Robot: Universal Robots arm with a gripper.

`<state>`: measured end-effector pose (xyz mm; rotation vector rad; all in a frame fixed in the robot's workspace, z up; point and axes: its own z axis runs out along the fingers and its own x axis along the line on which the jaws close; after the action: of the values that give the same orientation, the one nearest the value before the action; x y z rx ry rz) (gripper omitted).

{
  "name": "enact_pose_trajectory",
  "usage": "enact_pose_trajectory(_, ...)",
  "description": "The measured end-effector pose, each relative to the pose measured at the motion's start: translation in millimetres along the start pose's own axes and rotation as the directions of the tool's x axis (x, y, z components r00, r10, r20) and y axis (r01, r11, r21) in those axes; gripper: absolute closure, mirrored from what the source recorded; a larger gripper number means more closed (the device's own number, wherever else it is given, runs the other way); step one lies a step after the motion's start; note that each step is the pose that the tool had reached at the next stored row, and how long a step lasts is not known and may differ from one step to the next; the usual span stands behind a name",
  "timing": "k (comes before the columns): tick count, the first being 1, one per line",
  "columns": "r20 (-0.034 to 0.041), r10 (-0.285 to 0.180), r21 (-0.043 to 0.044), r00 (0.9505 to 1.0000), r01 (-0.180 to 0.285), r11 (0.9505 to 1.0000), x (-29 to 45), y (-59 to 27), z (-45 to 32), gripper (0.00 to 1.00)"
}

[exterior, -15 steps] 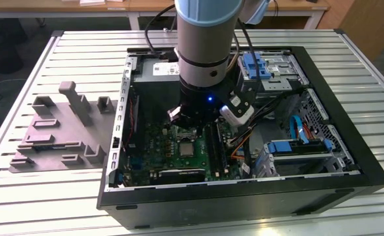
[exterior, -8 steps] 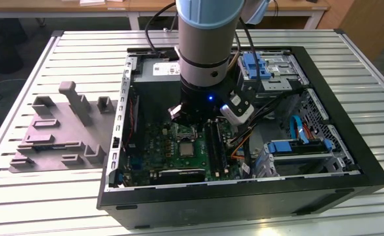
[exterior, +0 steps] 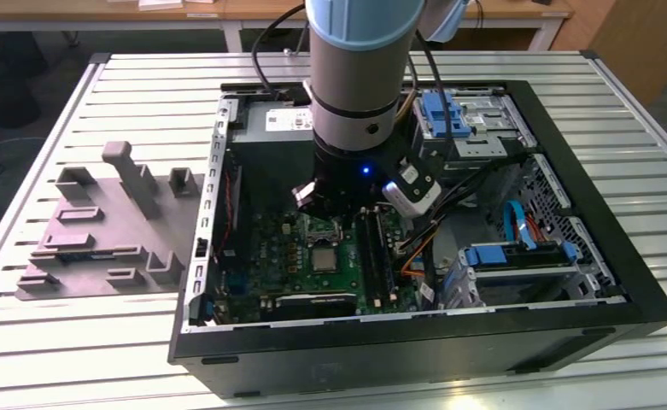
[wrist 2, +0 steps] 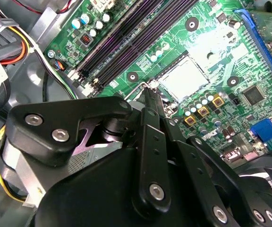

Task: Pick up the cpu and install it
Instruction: 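Close the cpu cover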

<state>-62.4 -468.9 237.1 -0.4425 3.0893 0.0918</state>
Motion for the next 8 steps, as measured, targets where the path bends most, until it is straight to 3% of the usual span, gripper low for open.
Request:
enact_pose_trajectory(6, -0.0003, -0.005, -0.0003, 1.0000, 0.005, 1.0000, 0.1, 0.0, 0.0, 0.89)
enact_pose_trajectory(8, -0.0019, -0.039, -0.0018, 0.9992, 0.039, 0.9992, 0.1, 0.1, 0.3, 0.89)
